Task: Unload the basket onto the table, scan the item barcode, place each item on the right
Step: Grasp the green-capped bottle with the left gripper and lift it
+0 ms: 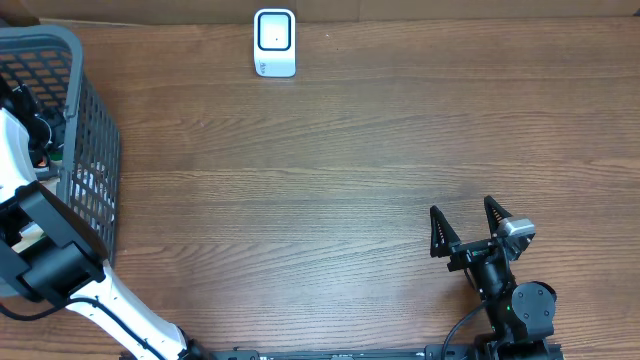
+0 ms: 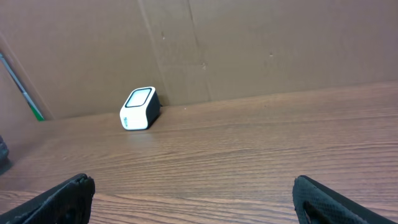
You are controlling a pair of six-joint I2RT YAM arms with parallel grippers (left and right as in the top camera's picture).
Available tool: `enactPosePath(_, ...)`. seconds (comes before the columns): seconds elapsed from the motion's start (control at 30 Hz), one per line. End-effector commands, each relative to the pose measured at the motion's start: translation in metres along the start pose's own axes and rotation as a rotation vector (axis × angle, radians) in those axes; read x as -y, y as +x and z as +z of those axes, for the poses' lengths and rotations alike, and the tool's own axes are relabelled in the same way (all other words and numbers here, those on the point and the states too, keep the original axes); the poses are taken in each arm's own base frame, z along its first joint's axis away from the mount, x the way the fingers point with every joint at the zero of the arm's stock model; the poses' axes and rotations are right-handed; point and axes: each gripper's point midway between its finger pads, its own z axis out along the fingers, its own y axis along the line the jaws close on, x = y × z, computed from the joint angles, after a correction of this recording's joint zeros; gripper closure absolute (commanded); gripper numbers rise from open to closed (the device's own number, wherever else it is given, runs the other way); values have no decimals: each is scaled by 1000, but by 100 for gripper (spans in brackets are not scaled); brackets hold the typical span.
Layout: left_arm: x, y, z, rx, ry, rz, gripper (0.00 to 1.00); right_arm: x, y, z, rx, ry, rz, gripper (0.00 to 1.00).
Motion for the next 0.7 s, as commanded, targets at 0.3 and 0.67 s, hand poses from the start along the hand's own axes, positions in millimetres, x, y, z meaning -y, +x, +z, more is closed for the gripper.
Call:
enactPosePath(0.3,8,0,16,-1,29,23,1,2,1,0,8,8,-2,0)
enactPosePath(0.67,13,-1,20,13,40,31,17,2,1,0,8,8,-2,0)
